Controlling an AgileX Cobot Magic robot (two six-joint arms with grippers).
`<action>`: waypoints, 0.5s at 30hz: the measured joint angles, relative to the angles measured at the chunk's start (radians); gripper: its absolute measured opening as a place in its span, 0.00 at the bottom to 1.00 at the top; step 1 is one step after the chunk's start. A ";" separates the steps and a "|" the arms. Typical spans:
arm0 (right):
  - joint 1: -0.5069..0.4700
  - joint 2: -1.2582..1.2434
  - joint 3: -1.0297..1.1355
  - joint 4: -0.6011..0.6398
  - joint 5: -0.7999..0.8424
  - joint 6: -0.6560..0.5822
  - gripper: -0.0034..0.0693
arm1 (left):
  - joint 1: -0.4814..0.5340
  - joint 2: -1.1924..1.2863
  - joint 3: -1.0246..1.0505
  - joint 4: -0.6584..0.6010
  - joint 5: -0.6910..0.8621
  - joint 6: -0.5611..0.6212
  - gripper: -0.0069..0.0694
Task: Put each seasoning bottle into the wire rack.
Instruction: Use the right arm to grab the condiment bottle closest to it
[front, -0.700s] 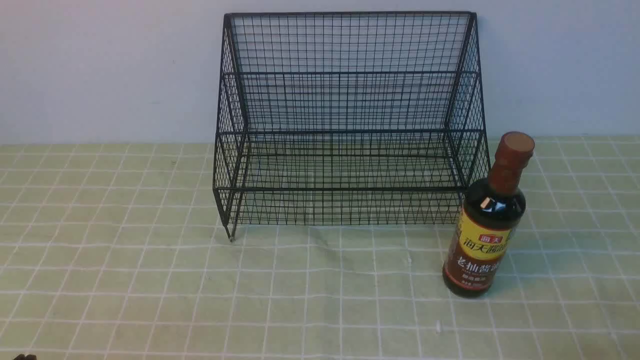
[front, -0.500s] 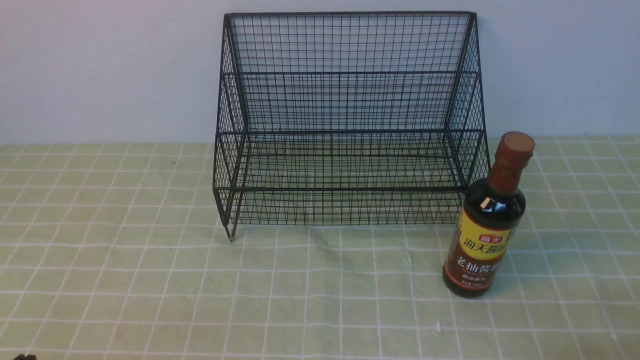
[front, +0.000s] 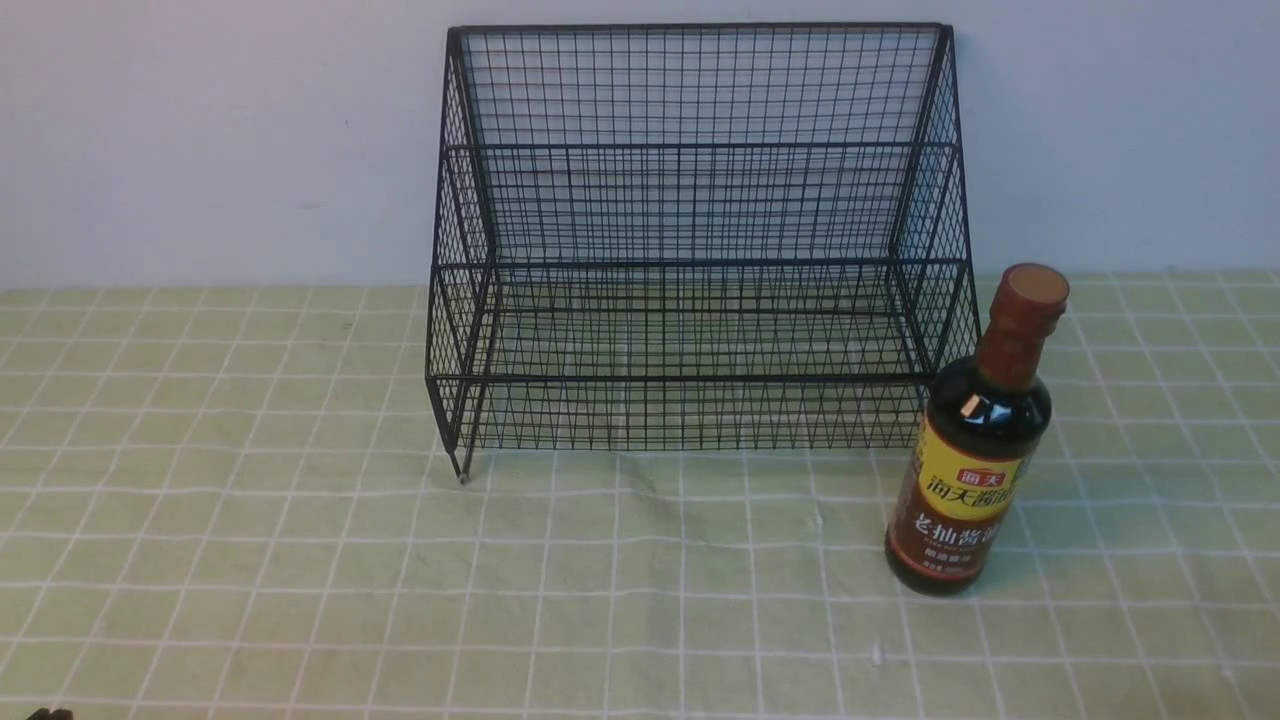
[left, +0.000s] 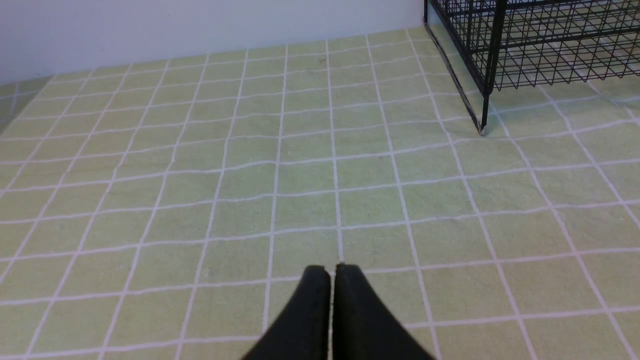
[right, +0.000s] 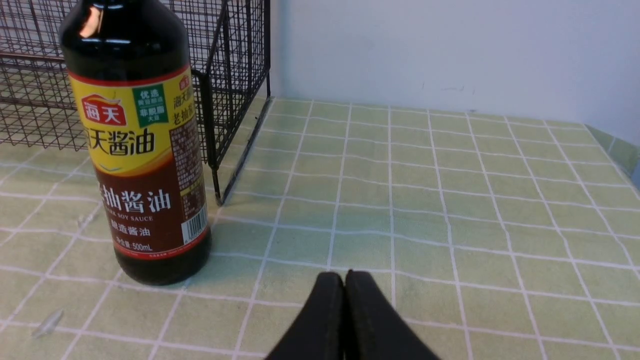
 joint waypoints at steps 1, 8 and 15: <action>0.000 0.000 0.000 0.000 0.000 0.000 0.03 | 0.000 0.000 0.000 0.000 0.000 0.000 0.08; 0.000 0.000 0.000 0.000 0.000 0.000 0.03 | 0.000 0.000 0.000 0.000 0.000 0.000 0.08; 0.000 0.000 0.010 0.062 -0.097 0.038 0.03 | 0.000 0.000 0.000 0.000 0.000 0.000 0.08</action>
